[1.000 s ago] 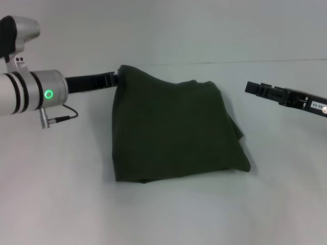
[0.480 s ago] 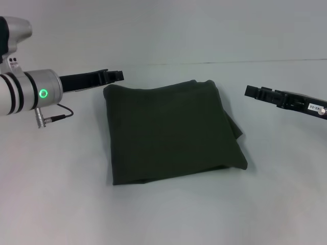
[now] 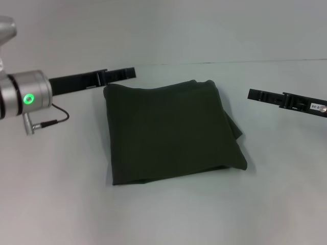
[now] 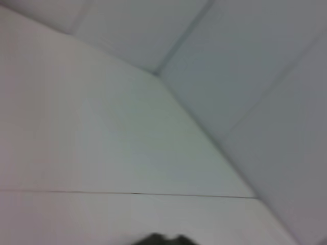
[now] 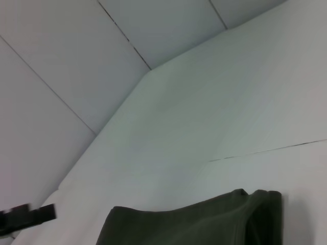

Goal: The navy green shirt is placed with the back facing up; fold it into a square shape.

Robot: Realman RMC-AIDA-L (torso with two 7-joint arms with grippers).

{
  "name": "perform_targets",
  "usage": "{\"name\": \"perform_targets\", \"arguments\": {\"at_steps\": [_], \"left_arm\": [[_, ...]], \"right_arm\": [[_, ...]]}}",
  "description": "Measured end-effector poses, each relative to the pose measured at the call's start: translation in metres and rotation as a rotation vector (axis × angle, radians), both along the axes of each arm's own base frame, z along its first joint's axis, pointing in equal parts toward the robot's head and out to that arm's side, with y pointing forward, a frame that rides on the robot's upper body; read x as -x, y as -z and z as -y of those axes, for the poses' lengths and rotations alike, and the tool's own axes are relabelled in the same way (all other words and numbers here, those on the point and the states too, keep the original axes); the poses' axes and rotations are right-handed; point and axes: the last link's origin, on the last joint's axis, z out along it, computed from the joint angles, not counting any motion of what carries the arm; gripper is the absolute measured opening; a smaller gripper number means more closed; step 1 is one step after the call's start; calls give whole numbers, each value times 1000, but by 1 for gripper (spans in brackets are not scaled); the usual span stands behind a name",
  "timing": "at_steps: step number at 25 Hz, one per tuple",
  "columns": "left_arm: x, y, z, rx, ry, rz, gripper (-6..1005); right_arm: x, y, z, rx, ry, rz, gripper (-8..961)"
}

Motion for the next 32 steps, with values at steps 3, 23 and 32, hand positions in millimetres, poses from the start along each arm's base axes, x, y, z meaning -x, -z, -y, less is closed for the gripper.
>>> {"name": "perform_targets", "arguments": {"at_steps": [3,23,32], "left_arm": [[-4,-2,21,29,88,62,692],[41,-42,143,-105,465,191,888],[60,-32,164,-95,485,96,877]], "right_arm": [[-1,-2,2,-3,-11,-1,771],[20,24,81,-97,-531,-77,852],[36,41,88,26,-662,-63,901]]}}
